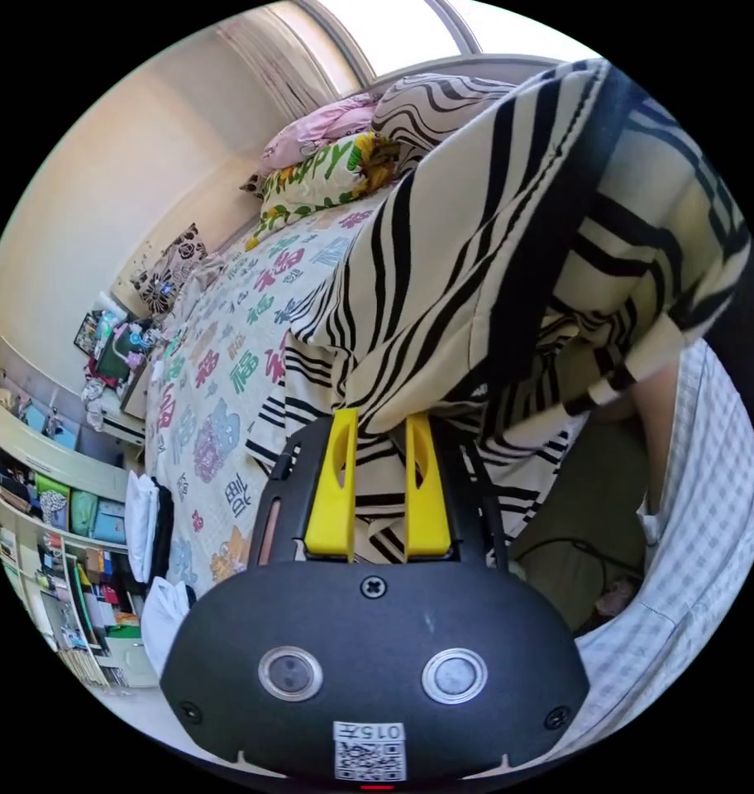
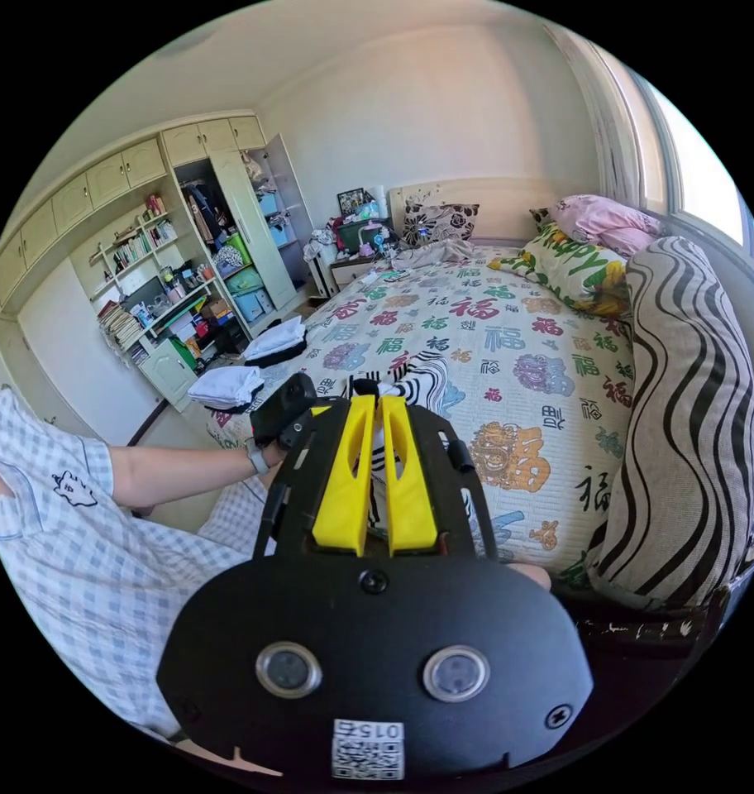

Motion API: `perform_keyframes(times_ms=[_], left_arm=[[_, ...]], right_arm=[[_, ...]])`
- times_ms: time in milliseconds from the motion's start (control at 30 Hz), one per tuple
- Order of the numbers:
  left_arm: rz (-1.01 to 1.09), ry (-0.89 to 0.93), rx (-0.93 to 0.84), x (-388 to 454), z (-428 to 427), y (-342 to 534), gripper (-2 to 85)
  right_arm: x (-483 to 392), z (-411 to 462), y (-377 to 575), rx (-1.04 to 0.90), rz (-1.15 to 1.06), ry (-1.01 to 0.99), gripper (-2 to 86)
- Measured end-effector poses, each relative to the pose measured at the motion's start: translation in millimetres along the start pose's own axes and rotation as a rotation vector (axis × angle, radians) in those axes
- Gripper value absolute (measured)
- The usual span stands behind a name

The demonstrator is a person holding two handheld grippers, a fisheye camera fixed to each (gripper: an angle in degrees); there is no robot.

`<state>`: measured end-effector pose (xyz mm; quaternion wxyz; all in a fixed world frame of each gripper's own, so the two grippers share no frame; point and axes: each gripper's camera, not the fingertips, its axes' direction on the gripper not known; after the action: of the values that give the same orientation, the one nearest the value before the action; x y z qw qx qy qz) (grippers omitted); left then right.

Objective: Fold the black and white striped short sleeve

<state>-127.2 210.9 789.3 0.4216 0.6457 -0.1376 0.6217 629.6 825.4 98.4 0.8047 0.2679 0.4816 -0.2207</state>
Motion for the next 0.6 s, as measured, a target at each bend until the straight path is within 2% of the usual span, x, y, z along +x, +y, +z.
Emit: perform_keyframes(times_ms=[100, 333, 433, 600], left_arm=[[-0.017, 0.010, 0.064, 12.5, -19.2, 1.0, 1.3], [-0.185, 0.113, 0.230, -20.9, -86.3, 10.5, -0.2], [-0.305, 0.170, 0.416, -57.7, -149.5, 18.0, -0.2], [-0.358, 0.037, 0.739, -81.6, -291.9, 29.4, -0.2]], right_arm=[[3.3, -8.8, 17.0, 0.013, 0.023, 0.000, 0.4], [19.9, -35.3, 48.7, 0.048, 0.085, 0.062, 0.4], [28.5, -56.0, 53.7, 0.093, 0.100, 0.072, 0.4], [8.3, -109.9, 40.6, 0.249, -0.026, 0.105, 0.4]])
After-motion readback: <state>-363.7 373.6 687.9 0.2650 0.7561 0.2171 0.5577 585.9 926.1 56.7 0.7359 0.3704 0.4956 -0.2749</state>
